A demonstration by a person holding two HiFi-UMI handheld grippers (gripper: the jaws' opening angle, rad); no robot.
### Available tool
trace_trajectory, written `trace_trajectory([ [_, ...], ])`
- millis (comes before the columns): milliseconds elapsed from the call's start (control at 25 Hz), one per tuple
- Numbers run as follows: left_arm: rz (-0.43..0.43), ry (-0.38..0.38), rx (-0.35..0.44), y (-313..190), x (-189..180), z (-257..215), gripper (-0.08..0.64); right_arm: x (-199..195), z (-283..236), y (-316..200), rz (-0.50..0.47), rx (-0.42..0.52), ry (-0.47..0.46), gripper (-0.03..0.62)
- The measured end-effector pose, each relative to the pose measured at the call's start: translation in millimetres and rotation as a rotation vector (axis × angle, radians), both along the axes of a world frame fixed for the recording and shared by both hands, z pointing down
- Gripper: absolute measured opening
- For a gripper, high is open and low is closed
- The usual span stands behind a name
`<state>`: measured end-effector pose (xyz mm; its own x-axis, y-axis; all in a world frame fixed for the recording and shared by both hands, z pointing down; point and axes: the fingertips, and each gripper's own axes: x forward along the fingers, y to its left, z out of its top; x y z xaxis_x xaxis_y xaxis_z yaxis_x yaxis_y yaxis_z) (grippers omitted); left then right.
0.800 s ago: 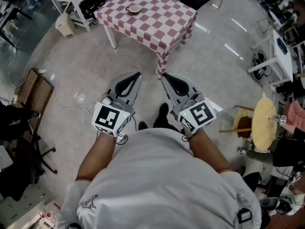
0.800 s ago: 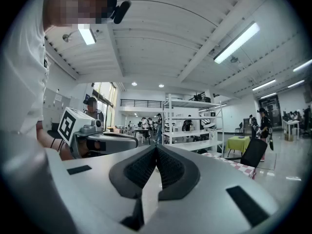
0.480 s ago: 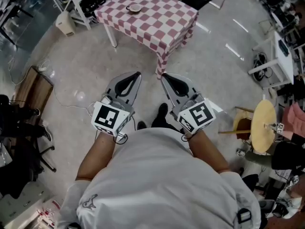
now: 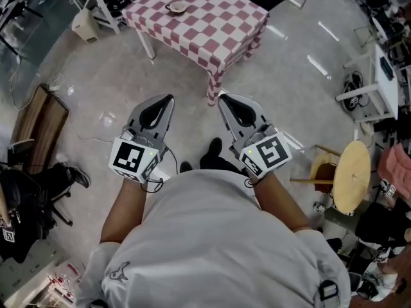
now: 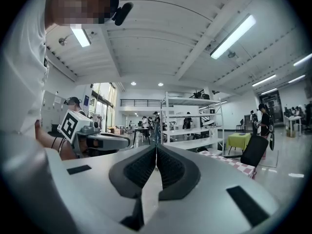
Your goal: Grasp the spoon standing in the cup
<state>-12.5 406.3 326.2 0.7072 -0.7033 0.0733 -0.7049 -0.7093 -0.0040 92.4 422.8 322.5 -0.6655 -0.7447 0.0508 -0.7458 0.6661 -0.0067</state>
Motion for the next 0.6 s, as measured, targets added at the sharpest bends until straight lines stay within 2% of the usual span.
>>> trace_trajectory([
  [440, -0.098, -0.039, 0.005, -88, 29, -4, 0.015, 69, 8, -87, -0.087, -0.019, -0.029, 0.032],
  [600, -0.162, -0.057, 0.003, -111, 18, -9, 0.015, 77, 13, -109, -0.134, -0.033, -0.035, 0.032],
])
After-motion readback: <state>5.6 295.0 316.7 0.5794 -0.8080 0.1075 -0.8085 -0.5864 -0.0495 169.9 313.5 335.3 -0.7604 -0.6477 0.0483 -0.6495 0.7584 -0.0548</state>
